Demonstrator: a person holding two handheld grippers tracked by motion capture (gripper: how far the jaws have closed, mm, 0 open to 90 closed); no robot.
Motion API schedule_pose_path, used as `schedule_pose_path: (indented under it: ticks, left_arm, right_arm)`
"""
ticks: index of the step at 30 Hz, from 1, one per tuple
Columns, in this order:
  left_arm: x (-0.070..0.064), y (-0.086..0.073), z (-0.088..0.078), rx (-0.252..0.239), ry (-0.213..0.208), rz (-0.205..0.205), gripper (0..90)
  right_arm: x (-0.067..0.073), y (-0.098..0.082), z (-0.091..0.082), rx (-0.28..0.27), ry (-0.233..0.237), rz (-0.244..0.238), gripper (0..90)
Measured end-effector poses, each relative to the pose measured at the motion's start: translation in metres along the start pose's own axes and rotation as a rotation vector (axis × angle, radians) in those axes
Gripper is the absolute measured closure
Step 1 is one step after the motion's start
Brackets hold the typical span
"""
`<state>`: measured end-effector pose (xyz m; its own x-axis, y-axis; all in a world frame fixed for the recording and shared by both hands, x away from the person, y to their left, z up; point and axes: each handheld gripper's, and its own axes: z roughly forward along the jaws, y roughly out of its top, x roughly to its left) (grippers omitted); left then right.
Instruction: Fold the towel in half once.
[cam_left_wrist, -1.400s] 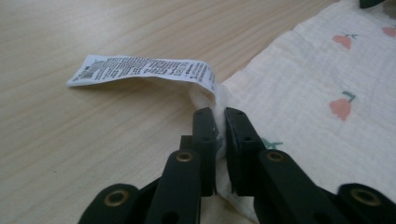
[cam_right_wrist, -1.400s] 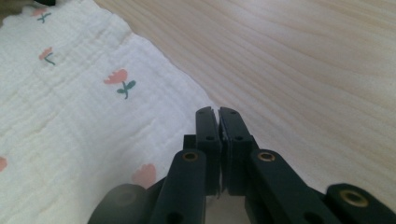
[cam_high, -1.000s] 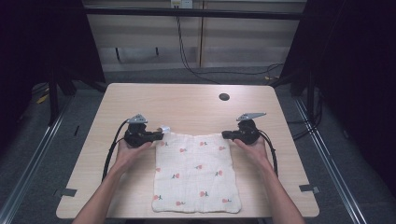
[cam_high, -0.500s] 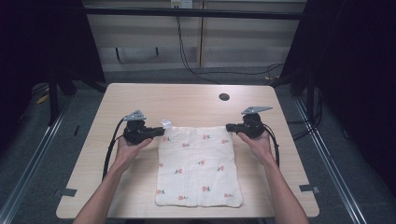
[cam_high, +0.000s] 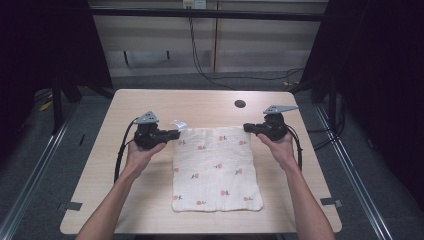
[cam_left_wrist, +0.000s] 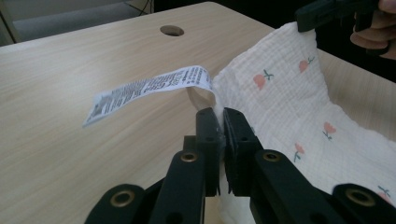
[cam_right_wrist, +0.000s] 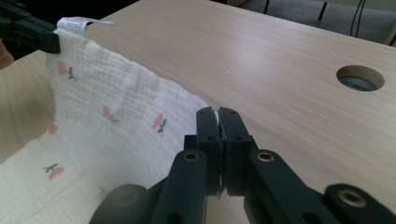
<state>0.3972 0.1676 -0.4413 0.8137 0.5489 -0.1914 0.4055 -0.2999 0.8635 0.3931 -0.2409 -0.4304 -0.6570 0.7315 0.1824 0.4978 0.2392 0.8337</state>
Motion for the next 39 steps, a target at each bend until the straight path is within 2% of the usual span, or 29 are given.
schedule_pose_path:
  ticks: [3, 5, 7, 12, 18, 20, 24, 29, 35, 37, 39]
  left_arm:
    - [-0.006, -0.006, 0.002, 0.024, -0.004, 0.017, 85.9]
    - [-0.007, -0.009, 0.000, 0.021, -0.025, 0.011, 86.0]
    - [-0.008, -0.009, -0.005, 0.029, -0.020, 0.022, 86.0]
    - [-0.014, -0.010, -0.022, 0.004, -0.034, 0.031, 85.9]
    - [-0.027, -0.012, -0.030, 0.004, -0.057, 0.057, 86.0]
    - [-0.030, -0.013, -0.032, -0.017, -0.083, 0.035, 86.0]
    - [-0.036, -0.014, -0.034, -0.007, -0.080, 0.058, 85.9]
    - [-0.039, -0.020, -0.041, 0.003, -0.064, 0.062, 85.9]
    - [-0.044, -0.031, -0.051, 0.026, -0.070, 0.078, 85.9]
    - [-0.051, -0.033, -0.054, 0.033, -0.071, 0.107, 85.9]
    - [-0.056, -0.032, -0.055, 0.036, -0.079, 0.114, 85.9]
  right_arm:
    - [0.004, -0.006, -0.001, 0.018, 0.016, -0.008, 88.2]
    - [0.007, -0.010, -0.004, 0.031, 0.019, -0.014, 88.2]
    - [0.010, -0.013, -0.009, 0.032, 0.027, -0.023, 88.2]
    - [0.017, -0.015, -0.022, 0.032, 0.029, -0.041, 88.2]
    - [0.024, -0.023, -0.035, 0.026, 0.035, -0.051, 88.2]
    - [0.027, -0.024, -0.038, 0.024, 0.040, -0.056, 88.2]
    - [0.035, -0.024, -0.046, 0.018, 0.058, -0.080, 88.2]
    - [0.044, -0.026, -0.054, 0.019, 0.065, -0.104, 88.2]
    - [0.047, -0.040, -0.063, 0.018, 0.075, -0.090, 88.2]
    - [0.050, -0.045, -0.065, 0.016, 0.092, -0.081, 88.2]
    - [0.052, -0.047, -0.067, 0.001, 0.112, -0.071, 88.2]
